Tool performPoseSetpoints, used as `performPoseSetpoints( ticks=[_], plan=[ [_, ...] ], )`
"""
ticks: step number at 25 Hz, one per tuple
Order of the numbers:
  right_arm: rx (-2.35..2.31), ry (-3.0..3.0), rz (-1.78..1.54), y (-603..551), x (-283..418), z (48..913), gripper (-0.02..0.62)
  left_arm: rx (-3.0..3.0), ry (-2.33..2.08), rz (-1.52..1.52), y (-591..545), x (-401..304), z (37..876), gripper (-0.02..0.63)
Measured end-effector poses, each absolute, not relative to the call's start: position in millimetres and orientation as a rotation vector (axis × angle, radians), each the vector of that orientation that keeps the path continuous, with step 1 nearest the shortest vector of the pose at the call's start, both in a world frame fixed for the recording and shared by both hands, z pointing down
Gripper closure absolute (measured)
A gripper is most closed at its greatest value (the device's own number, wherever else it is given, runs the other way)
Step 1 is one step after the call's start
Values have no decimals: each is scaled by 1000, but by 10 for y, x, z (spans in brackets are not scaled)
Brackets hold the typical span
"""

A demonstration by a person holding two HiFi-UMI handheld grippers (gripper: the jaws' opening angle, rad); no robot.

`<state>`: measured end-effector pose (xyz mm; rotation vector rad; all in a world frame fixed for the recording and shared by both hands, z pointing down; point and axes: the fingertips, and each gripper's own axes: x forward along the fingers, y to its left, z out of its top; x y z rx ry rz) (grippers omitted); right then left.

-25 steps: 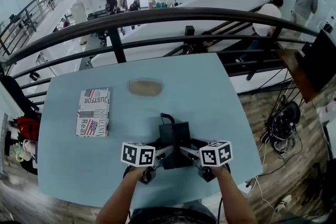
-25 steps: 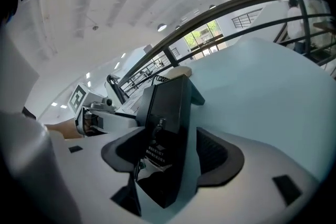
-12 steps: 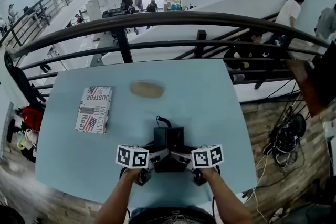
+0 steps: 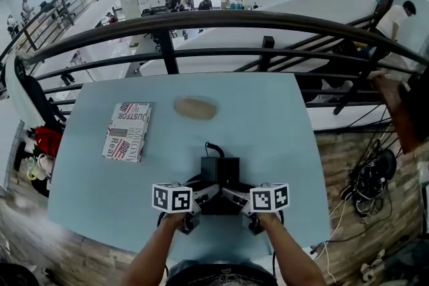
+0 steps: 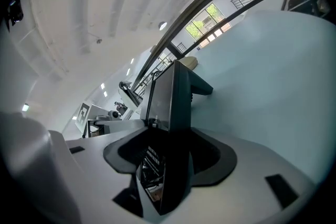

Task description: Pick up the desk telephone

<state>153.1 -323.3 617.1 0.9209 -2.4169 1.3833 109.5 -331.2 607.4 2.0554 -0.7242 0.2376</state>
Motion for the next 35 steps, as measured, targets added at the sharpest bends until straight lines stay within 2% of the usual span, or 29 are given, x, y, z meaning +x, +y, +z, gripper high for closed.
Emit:
performPoseSetpoints(
  ticks=[16,35],
  plan=[
    [925,-2537,1176,-3315,1537,5651,356,2171,-792,150,-3364,1083,5563,400],
    [1044,-2822,747,-3622,1609,4004,355,2516,-874,-54,-3643,1153,3888,402]
  ],
)
